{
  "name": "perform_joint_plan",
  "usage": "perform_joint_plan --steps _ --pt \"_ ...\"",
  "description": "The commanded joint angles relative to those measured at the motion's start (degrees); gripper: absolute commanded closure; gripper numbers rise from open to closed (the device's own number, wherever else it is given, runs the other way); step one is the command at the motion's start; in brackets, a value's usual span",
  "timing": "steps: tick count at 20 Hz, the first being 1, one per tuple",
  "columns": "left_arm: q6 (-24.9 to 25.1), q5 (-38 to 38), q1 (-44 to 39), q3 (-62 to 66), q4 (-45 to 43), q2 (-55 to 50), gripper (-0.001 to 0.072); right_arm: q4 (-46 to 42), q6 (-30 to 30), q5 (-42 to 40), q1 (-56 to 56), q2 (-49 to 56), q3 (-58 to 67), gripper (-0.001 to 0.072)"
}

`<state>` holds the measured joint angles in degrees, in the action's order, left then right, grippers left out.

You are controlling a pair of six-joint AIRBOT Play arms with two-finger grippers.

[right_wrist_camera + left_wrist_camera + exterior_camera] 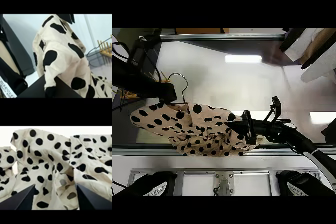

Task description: Fold the clothes and pants, and hang the long-sleeved shirts on hangers.

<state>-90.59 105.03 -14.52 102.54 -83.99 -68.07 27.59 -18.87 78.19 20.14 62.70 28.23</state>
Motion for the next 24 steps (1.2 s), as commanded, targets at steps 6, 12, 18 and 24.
perform_joint_plan --steps 6,12,18,24 --pt "0.0 -0.83 5.14 3.48 3.1 0.04 0.0169 -1.36 1.36 -0.02 -0.07 -0.02 -0.02 0.0707" --pt "-2.34 -12.63 11.45 3.56 2.99 5.44 0.017 0.92 5.53 -3.1 -3.72 -3.37 1.9 0.0707" --pt "-2.49 -18.03 12.35 3.43 3.23 11.06 0.0699 -8.09 17.27 -15.89 -21.27 -14.38 8.96 0.0707" --pt "-2.36 -16.79 12.33 3.45 11.19 8.74 0.0699 -26.86 32.83 -24.3 -49.77 -25.51 17.94 0.0707"
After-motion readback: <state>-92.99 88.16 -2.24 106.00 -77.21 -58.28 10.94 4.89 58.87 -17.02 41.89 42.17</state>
